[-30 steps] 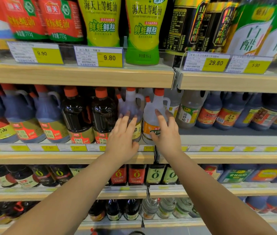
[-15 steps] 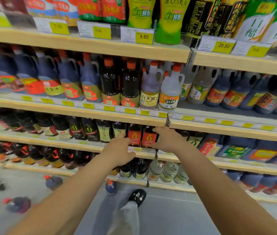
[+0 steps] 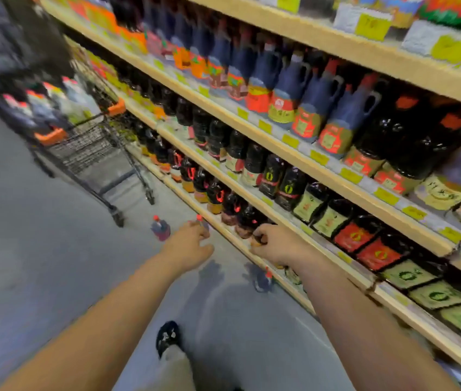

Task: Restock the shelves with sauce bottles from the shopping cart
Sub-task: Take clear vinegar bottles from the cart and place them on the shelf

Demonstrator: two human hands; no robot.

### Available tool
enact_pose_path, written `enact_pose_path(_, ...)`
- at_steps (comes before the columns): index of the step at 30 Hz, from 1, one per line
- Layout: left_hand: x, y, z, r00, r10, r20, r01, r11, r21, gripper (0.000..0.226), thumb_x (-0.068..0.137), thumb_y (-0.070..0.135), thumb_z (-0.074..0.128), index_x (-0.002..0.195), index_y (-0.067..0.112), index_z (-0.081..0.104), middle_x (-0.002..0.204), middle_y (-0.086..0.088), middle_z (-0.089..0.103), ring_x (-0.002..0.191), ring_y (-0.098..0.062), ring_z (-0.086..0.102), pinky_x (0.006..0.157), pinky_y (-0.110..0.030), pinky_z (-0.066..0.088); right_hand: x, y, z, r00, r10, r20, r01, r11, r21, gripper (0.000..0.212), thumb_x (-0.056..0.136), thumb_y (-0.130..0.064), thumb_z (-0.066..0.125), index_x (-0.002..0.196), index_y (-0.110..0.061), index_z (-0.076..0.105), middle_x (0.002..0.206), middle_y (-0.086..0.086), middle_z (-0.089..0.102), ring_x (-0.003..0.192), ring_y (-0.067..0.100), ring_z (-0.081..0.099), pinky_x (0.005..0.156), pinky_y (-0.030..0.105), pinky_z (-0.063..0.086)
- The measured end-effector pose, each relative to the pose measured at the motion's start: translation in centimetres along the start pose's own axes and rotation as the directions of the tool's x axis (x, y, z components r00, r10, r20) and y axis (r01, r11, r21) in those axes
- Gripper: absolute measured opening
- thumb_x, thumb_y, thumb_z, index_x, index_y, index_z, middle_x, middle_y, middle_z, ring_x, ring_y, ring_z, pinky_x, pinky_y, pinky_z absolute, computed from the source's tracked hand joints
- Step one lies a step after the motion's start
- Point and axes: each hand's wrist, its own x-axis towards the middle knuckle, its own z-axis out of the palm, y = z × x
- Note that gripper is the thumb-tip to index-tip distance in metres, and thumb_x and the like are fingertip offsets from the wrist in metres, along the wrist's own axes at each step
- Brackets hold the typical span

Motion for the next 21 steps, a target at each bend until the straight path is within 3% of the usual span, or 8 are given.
enact_pose_path(4, -0.9, -7.2, -4.4, 0.986, -0.154, -0.059, 0.150, 0.987, -0.054, 0.039, 0.088, 0.031, 0.056, 0.125, 0.017, 0.057, 0.137, -0.006, 0.047, 0.124, -0.024, 0.048, 0.101, -0.032, 0.041, 4.8, -8.3, -0.1, 0.992, -0.126, 0.021, 0.127, 0.990, -0.054, 0.045, 0.085, -0.042, 0.060, 0.124, -0.020, 0.053, 0.120, 0.002, 0.058, 0.105, 0.023, 0.057, 0.079, 0.034, 0.047)
enact_pose_path(9, -0.3, -16.1, -11.1, 0.966, -0.234, -0.112, 0.232, 0.972, -0.035, 0.045, 0.090, 0.037, 0.053, 0.132, 0.021, 0.050, 0.135, -0.008, 0.044, 0.126, -0.025, 0.046, 0.101, -0.033, 0.039, 10.7, -17.9, -0.5, 0.972, -0.202, 0.124, 0.210, 0.976, -0.061, 0.056, 0.078, -0.043, 0.067, 0.127, -0.024, 0.050, 0.109, 0.000, 0.060, 0.096, 0.021, 0.059, 0.079, 0.033, 0.050)
enact_pose_path(12, 0.2, -20.6, -14.6, 0.950, -0.277, -0.146, 0.276, 0.961, -0.025, 0.053, 0.086, 0.039, 0.056, 0.135, 0.021, 0.047, 0.137, -0.007, 0.043, 0.128, -0.025, 0.044, 0.103, -0.038, 0.041, 13.9, -23.1, -0.8, 0.958, -0.240, 0.155, 0.259, 0.959, -0.112, 0.063, 0.076, -0.040, 0.068, 0.133, -0.026, 0.044, 0.120, 0.004, 0.060, 0.103, 0.024, 0.061, 0.088, 0.039, 0.052)
enact_pose_path(16, 1.0, -25.3, -18.1, 0.931, -0.326, -0.165, 0.333, 0.943, 0.017, 0.048, 0.088, 0.038, 0.055, 0.132, 0.020, 0.047, 0.142, -0.006, 0.037, 0.128, -0.028, 0.042, 0.099, -0.037, 0.041, 17.6, -29.0, -1.1, 0.939, -0.307, 0.158, 0.333, 0.924, -0.185, 0.068, 0.078, -0.041, 0.068, 0.137, -0.023, 0.041, 0.129, 0.004, 0.053, 0.111, 0.023, 0.055, 0.087, 0.034, 0.048)
enact_pose_path(21, 3.6, -29.8, -21.7, 0.932, -0.341, -0.121, 0.348, 0.936, 0.044, 0.058, 0.088, 0.040, 0.055, 0.141, 0.025, 0.037, 0.151, -0.006, 0.027, 0.134, -0.029, 0.035, 0.103, -0.040, 0.039, 22.6, -34.7, -2.4, 0.917, -0.353, 0.188, 0.391, 0.890, -0.235, 0.068, 0.081, -0.040, 0.067, 0.140, -0.023, 0.038, 0.140, 0.005, 0.046, 0.125, 0.024, 0.049, 0.097, 0.035, 0.045)
